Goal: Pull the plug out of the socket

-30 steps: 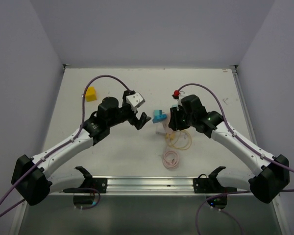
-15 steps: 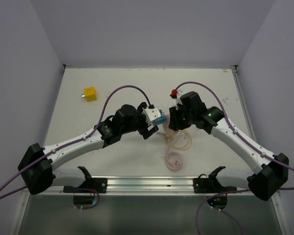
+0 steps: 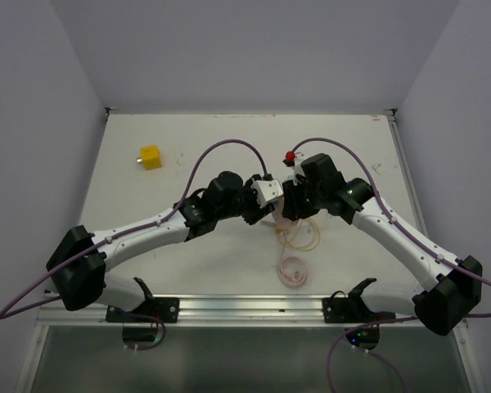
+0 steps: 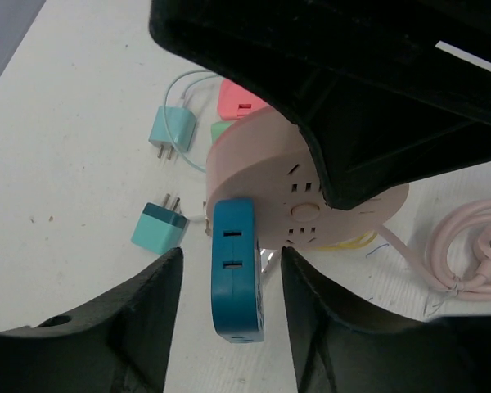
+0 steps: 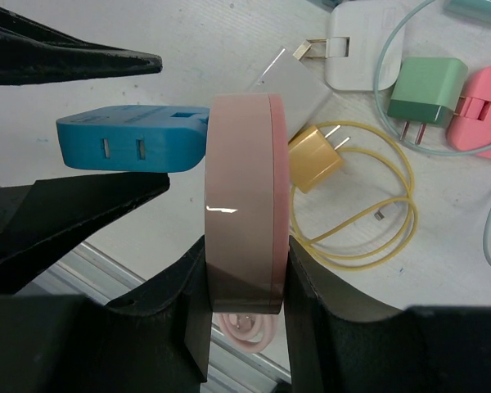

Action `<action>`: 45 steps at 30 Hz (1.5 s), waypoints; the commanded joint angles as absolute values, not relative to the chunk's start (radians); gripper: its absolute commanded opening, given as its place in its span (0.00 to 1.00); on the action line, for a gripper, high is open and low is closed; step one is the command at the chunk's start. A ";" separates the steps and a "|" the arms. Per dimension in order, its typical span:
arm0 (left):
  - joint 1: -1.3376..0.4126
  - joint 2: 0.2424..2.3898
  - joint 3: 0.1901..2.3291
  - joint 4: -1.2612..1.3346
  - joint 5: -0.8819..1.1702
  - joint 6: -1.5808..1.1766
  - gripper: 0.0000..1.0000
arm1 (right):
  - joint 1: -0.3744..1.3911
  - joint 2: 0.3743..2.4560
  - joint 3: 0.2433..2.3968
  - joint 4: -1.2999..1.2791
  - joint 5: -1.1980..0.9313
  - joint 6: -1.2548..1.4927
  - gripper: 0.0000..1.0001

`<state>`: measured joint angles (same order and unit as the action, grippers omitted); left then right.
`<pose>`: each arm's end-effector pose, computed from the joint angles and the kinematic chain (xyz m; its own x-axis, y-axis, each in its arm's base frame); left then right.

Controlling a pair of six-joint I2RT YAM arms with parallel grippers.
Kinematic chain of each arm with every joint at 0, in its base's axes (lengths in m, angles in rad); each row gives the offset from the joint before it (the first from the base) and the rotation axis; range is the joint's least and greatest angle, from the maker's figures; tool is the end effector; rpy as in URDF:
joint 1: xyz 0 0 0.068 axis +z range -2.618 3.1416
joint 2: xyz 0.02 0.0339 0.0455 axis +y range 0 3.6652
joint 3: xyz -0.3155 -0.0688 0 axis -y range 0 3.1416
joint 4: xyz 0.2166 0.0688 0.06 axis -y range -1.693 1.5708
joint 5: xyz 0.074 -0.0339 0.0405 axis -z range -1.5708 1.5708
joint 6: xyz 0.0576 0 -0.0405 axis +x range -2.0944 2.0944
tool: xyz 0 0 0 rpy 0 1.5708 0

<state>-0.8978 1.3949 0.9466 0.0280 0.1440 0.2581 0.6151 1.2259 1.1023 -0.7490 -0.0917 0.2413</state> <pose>0.1840 -0.2441 0.3309 -0.0275 0.4398 -0.8977 0.8921 0.4160 0.1764 0.1767 0.1313 0.3426 -0.7563 -0.2430 -0.6074 -0.4552 0.8624 0.2217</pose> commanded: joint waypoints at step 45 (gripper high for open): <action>-0.810 1.311 0.879 -0.015 0.141 -0.129 0.00 | 0.523 1.040 1.013 -0.565 0.022 0.276 0.00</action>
